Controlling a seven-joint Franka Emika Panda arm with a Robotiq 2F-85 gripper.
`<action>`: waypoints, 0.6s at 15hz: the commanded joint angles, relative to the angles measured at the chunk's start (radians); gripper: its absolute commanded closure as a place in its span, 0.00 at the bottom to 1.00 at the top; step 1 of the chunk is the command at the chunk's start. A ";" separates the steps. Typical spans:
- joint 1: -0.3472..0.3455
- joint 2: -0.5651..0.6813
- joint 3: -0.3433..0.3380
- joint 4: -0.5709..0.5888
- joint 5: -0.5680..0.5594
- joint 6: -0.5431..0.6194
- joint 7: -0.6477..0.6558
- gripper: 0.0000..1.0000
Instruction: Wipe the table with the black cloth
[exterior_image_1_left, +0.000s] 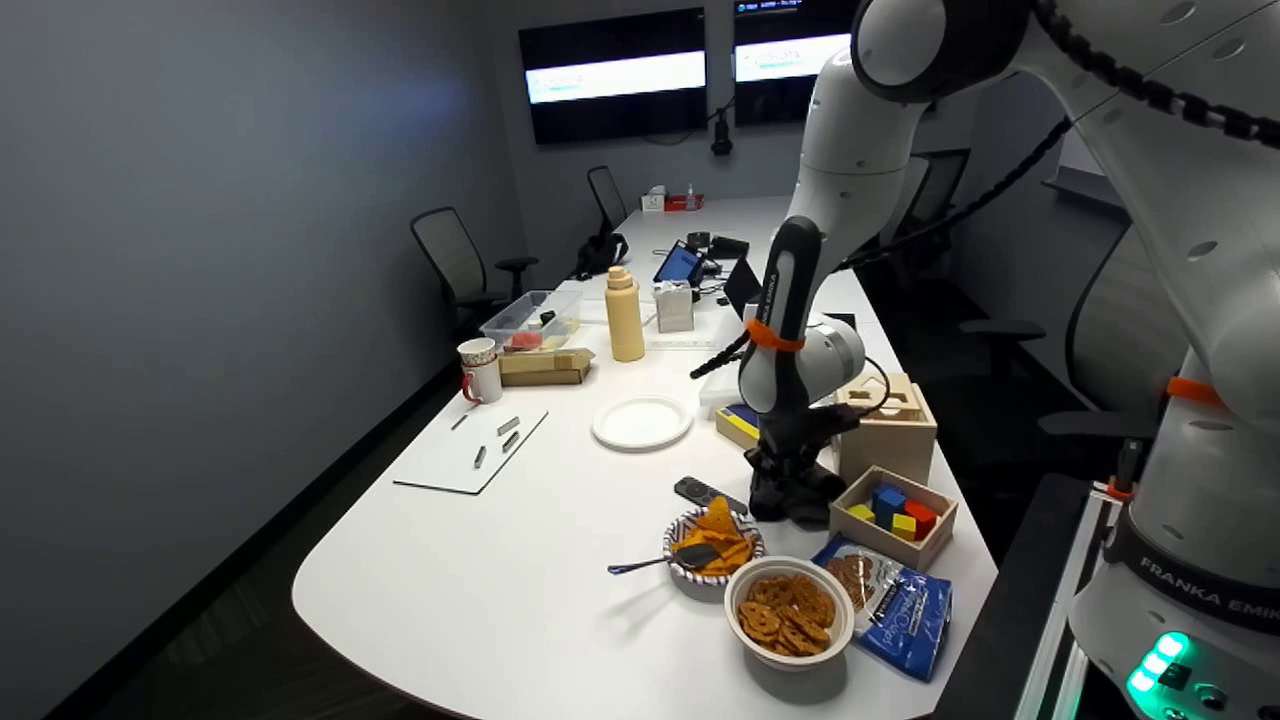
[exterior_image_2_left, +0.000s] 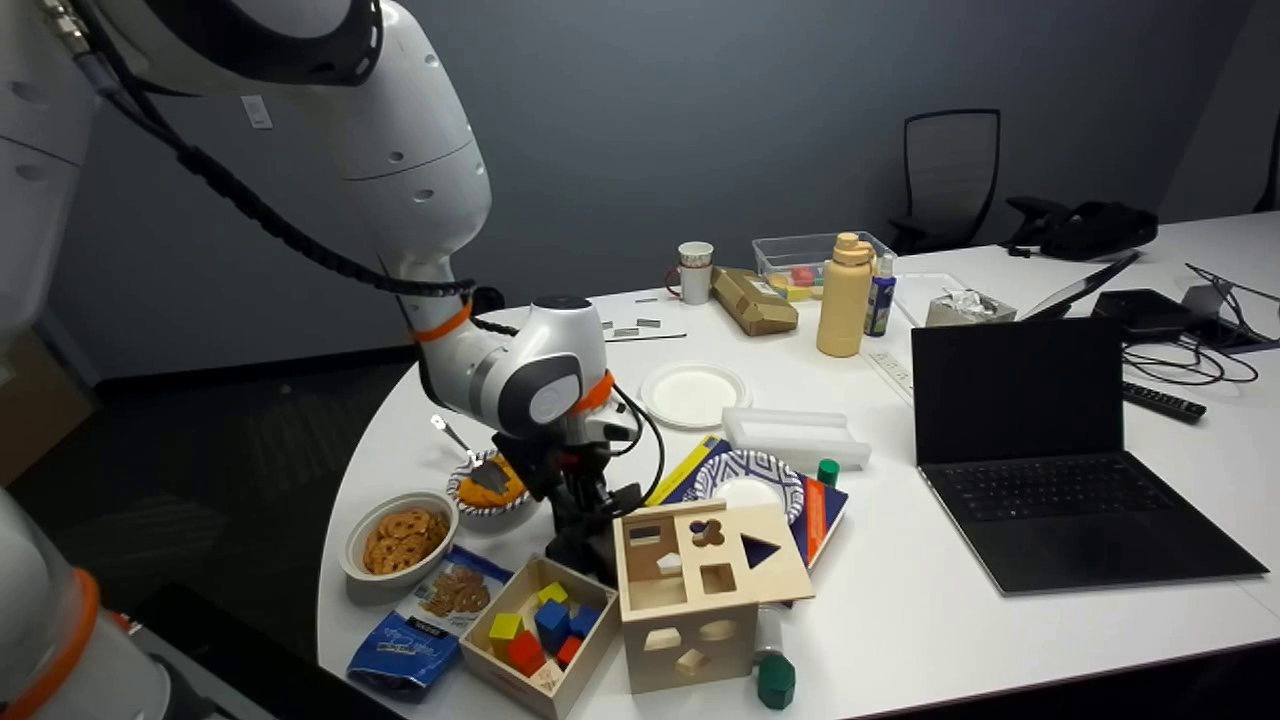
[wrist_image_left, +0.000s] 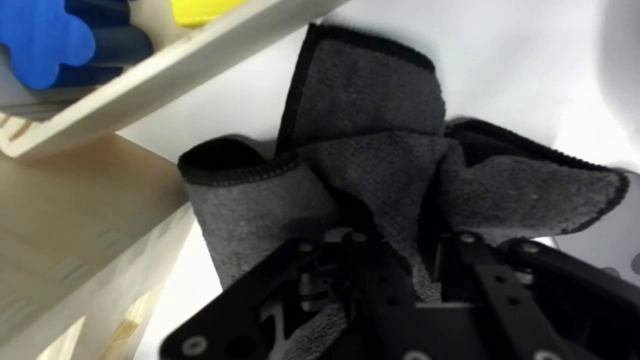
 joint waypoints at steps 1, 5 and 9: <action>0.003 -0.022 -0.002 0.005 0.035 -0.028 -0.028 1.00; 0.001 -0.087 0.004 -0.021 0.039 -0.039 -0.035 0.98; -0.003 -0.115 0.023 0.009 0.045 -0.044 -0.045 0.98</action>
